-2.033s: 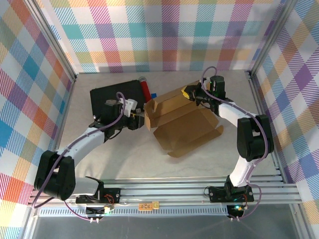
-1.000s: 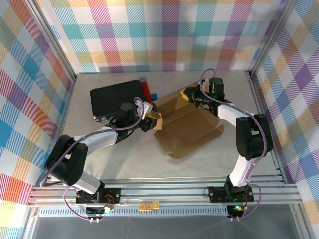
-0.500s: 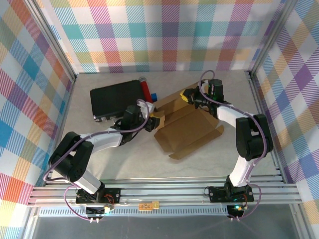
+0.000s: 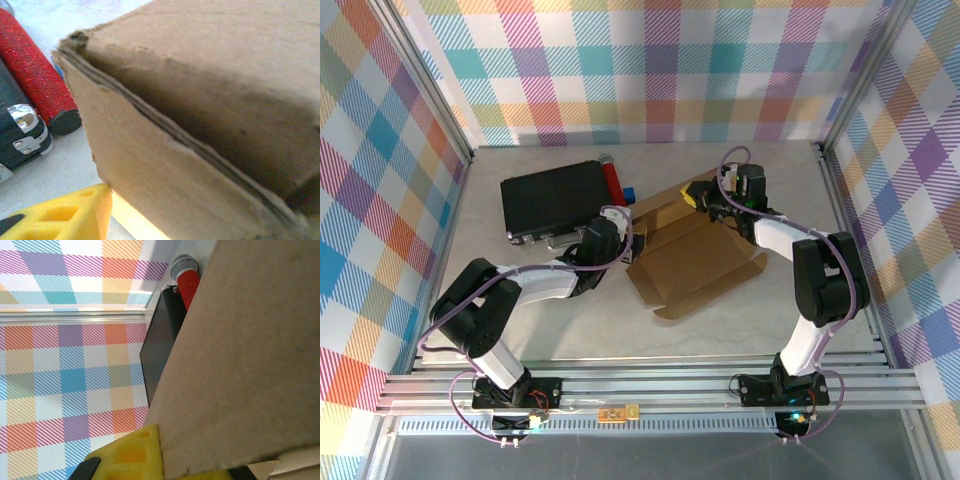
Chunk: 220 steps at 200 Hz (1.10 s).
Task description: Fold the paper box
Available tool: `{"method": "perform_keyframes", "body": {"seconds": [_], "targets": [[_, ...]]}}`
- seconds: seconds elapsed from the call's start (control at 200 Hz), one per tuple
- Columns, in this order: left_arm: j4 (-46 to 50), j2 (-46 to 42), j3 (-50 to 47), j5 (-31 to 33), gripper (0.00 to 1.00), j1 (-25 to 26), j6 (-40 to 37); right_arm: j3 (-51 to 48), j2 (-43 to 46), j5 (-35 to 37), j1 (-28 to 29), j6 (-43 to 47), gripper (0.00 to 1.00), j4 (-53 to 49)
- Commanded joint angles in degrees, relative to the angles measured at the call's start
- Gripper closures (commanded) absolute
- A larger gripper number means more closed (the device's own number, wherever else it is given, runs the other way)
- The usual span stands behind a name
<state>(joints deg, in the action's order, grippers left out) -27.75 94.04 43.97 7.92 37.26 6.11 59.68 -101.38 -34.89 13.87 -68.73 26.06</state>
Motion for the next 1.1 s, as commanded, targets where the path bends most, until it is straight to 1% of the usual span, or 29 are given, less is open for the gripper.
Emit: {"method": "perform_keyframes", "body": {"seconds": [0.0, 0.16, 0.27, 0.545, 0.685, 0.77, 0.955, 1.095], "targets": [[-4.8, 1.2, 0.9, 3.9, 0.46, 0.8, 2.3, -0.7, 2.2, -0.1, 0.7, -1.9, 1.0, 1.2], [-4.9, 2.7, 1.8, 7.3, 0.49, 1.2, 3.5, -0.5, 2.3, 0.5, 0.9, -2.4, 1.0, 0.7], [-4.3, 4.0, 2.9, 10.5, 0.55, 1.6, 3.7, -0.7, 2.6, 1.2, 0.9, -2.9, 1.0, 0.2], [-0.7, 8.7, 7.1, 21.2, 0.79, 3.9, 4.4, -0.8, 3.1, 2.3, 1.6, -4.8, 1.0, -0.2], [5.1, 10.9, 10.5, 28.0, 1.0, 4.9, 5.5, -0.7, 3.5, 2.8, 2.0, -4.9, 1.0, -0.9], [11.4, 12.0, 13.4, 32.7, 1.0, 5.3, 8.9, -0.9, 4.1, 3.2, 2.2, -5.0, 1.0, -1.5], [25.1, 13.5, 19.5, 39.3, 1.0, 5.5, 15.4, -1.3, 5.5, 4.4, 2.3, -5.5, 1.0, -3.1], [30.9, 14.7, 22.6, 41.1, 1.0, 5.4, 17.2, -1.0, 6.4, 5.6, 2.4, -6.1, 1.0, -6.1]]}}
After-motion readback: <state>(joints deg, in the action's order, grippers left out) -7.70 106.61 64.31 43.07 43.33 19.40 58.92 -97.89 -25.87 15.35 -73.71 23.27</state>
